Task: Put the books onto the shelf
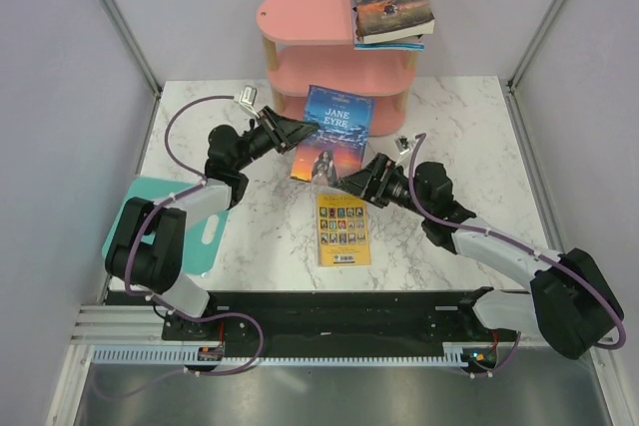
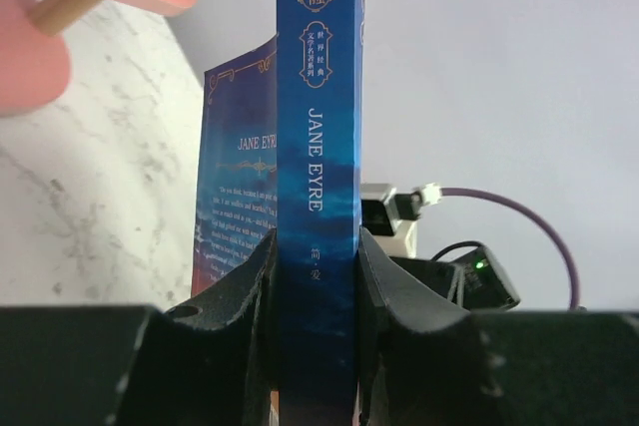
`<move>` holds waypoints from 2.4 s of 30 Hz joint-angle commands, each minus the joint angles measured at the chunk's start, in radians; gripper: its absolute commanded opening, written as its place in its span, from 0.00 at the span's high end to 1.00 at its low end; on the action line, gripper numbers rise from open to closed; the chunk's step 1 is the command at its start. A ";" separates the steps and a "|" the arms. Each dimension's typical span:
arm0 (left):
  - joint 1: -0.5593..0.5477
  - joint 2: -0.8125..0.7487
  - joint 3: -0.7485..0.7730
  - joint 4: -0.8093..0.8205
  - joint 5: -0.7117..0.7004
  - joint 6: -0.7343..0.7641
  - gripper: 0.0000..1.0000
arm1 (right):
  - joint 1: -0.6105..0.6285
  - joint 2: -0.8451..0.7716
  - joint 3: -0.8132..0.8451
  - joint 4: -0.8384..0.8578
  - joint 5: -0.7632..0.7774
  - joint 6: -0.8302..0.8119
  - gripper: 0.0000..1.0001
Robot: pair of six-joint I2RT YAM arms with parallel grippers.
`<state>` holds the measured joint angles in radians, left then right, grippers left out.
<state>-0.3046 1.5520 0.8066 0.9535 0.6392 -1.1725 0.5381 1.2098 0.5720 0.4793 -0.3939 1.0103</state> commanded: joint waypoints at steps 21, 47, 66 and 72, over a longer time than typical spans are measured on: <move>-0.050 0.062 0.131 0.416 0.016 -0.303 0.98 | 0.016 0.051 -0.063 0.166 0.092 -0.013 0.02; -0.067 0.097 0.062 0.482 0.031 -0.385 0.98 | -0.003 0.221 -0.103 0.515 0.093 0.028 0.02; -0.143 0.319 0.370 0.588 0.073 -0.555 0.98 | -0.021 -0.121 -0.216 0.274 0.237 -0.101 0.02; -0.163 0.341 0.430 0.584 0.091 -0.575 0.98 | -0.023 -0.142 -0.187 0.142 0.272 -0.145 0.02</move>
<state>-0.4599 1.9228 1.1465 1.1877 0.7376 -1.6371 0.5186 1.0885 0.3641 0.7319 -0.1703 0.9211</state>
